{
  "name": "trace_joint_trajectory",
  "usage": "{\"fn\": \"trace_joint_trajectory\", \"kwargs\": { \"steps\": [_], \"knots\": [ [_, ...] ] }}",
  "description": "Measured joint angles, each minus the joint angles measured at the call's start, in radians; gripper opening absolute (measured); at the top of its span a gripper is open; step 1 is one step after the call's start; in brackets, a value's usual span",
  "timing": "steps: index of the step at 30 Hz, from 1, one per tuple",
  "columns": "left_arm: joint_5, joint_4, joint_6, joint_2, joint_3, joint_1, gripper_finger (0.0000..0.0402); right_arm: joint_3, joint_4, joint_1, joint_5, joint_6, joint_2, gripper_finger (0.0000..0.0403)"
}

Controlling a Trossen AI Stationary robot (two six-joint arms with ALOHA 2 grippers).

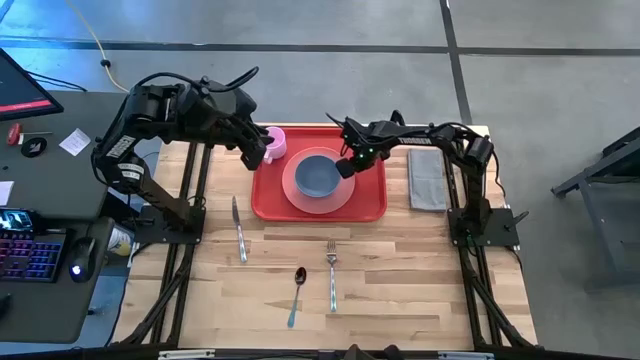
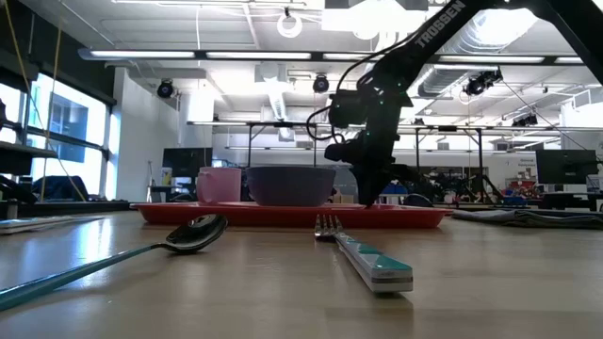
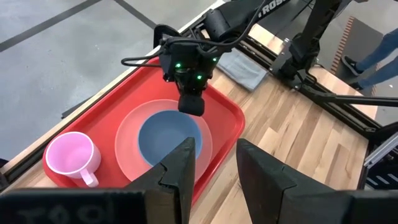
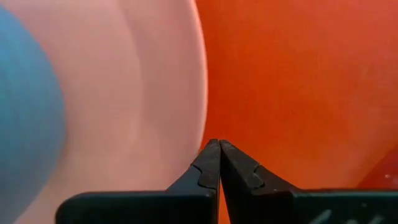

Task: Set up tray
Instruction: Adjust the pink plate on the red serving tray

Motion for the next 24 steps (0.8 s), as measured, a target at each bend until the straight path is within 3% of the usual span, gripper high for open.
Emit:
{"fn": "trace_joint_trajectory", "kwargs": {
  "steps": [24],
  "knots": [
    [0.023,-0.022,-0.005,0.000,0.000,0.000,0.0152,0.000,0.035,0.070,-0.056,0.042,0.006,0.0000]
  ]
}}
